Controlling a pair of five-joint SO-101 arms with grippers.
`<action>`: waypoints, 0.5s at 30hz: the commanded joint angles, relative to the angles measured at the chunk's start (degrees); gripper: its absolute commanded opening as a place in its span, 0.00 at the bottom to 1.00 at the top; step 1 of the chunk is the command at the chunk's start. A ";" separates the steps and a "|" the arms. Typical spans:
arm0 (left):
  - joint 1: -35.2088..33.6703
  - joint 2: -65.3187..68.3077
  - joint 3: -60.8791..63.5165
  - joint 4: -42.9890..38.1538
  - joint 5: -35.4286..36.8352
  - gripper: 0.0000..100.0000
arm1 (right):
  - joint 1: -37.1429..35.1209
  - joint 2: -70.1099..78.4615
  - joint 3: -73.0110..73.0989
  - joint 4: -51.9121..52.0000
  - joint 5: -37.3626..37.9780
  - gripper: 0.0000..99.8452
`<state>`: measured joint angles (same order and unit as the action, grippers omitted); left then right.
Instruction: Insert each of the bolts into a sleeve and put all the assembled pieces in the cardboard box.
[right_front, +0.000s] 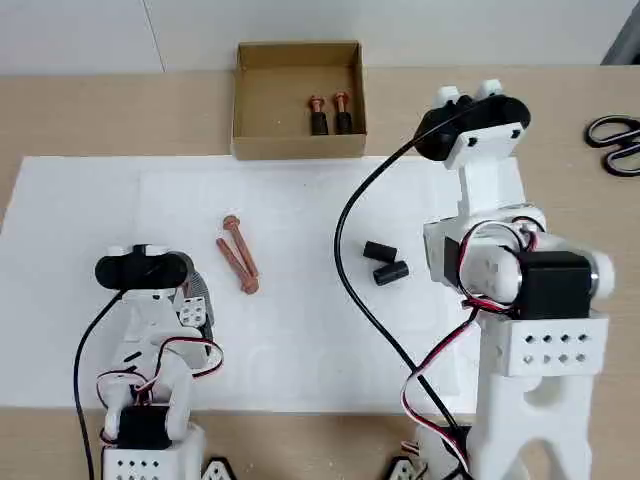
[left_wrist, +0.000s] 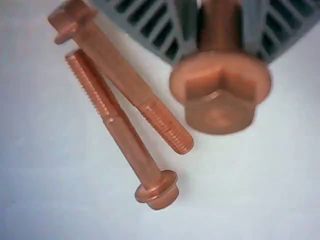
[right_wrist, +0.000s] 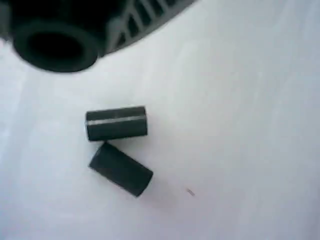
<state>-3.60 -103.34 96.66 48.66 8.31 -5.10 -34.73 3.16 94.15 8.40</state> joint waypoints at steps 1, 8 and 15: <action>0.26 -0.88 -0.31 -1.49 0.26 0.00 | -0.13 -1.10 1.58 -1.89 -0.26 0.00; 0.44 -0.88 -0.31 -1.49 0.26 0.00 | -0.13 -1.63 3.60 -1.98 -0.26 0.00; 0.62 -0.88 -0.31 2.29 0.26 0.00 | -0.13 -1.63 3.60 -2.07 -0.26 0.00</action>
<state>-3.25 -103.34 96.66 49.71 8.31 -5.10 -34.81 6.86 93.27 8.40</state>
